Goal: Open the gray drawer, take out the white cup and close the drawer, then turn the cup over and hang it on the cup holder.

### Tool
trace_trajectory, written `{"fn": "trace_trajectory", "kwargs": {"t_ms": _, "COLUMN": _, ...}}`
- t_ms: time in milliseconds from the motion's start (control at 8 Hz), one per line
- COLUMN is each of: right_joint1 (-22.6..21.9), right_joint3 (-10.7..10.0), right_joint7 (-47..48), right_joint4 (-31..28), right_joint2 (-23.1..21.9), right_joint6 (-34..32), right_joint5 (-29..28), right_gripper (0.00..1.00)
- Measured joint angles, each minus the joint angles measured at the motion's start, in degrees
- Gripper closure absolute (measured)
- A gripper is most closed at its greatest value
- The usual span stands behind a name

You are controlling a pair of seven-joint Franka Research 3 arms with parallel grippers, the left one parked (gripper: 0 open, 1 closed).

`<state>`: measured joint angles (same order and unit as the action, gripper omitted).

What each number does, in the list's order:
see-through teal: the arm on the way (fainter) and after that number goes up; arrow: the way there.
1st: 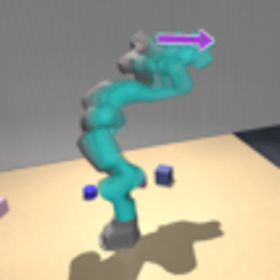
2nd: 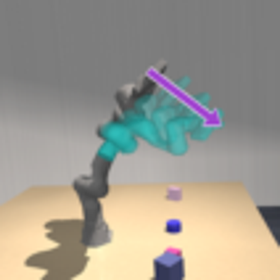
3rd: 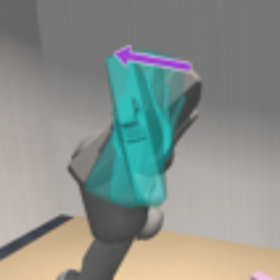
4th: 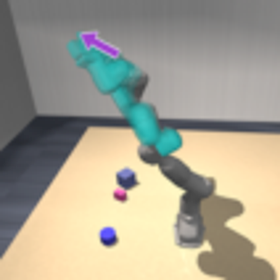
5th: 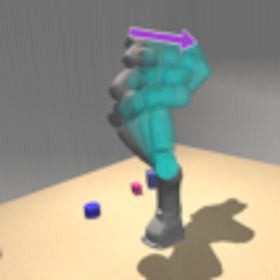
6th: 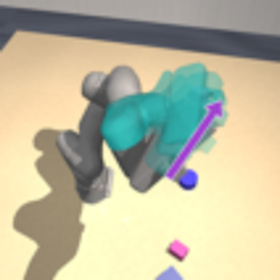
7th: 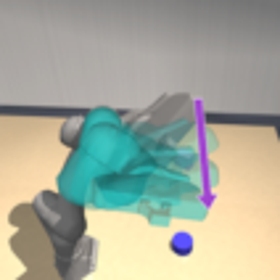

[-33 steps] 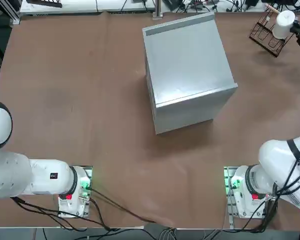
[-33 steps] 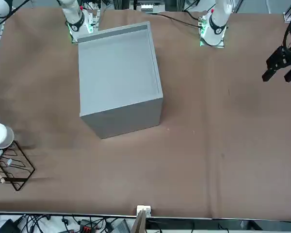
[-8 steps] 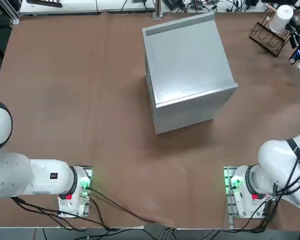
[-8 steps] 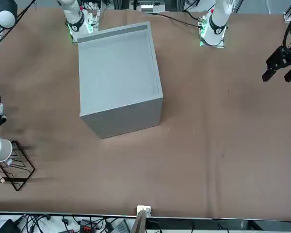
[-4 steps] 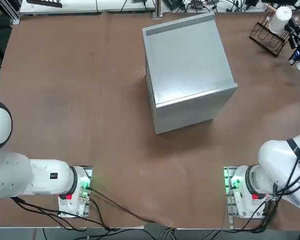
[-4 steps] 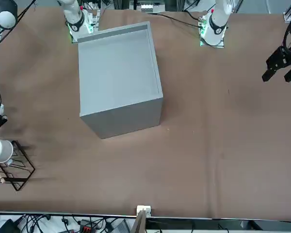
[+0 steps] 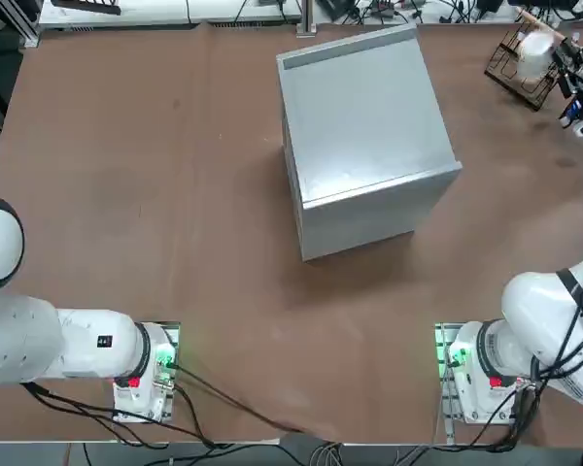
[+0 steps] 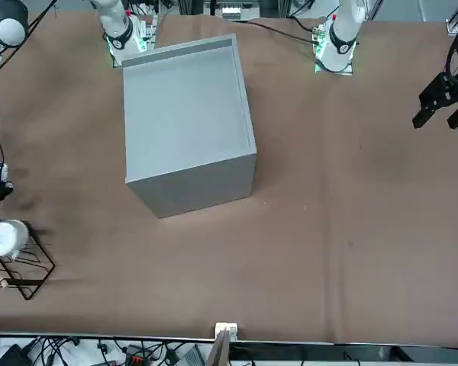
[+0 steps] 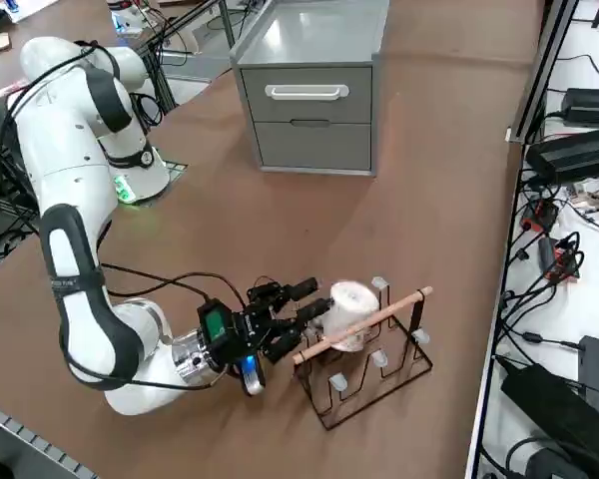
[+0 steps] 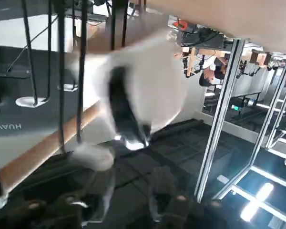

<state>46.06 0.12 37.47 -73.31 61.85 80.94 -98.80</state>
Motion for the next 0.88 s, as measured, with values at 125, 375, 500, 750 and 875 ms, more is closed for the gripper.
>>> {"fn": "trace_trajectory", "kwargs": {"t_ms": 125, "right_joint1": 0.0, "right_joint3": 0.0, "right_joint7": -0.6, "right_joint4": 0.2, "right_joint2": 0.0, "right_joint6": 0.0, "right_joint5": 0.3, "right_gripper": 0.25}}
{"fn": "trace_trajectory", "kwargs": {"t_ms": 375, "right_joint1": 0.1, "right_joint3": -0.3, "right_joint7": -1.2, "right_joint4": 1.3, "right_joint2": -0.4, "right_joint6": -0.1, "right_joint5": 2.4, "right_gripper": 0.00}}
{"fn": "trace_trajectory", "kwargs": {"t_ms": 500, "right_joint1": 0.2, "right_joint3": -0.5, "right_joint7": -1.7, "right_joint4": 2.4, "right_joint2": -1.5, "right_joint6": -0.2, "right_joint5": 5.8, "right_gripper": 0.00}}
{"fn": "trace_trajectory", "kwargs": {"t_ms": 750, "right_joint1": 0.4, "right_joint3": -1.0, "right_joint7": -1.9, "right_joint4": 6.9, "right_joint2": -5.7, "right_joint6": -0.3, "right_joint5": 15.2, "right_gripper": 0.00}}
{"fn": "trace_trajectory", "kwargs": {"t_ms": 875, "right_joint1": 0.5, "right_joint3": -1.1, "right_joint7": -2.8, "right_joint4": 9.0, "right_joint2": -8.6, "right_joint6": -0.4, "right_joint5": 20.7, "right_gripper": 0.00}}
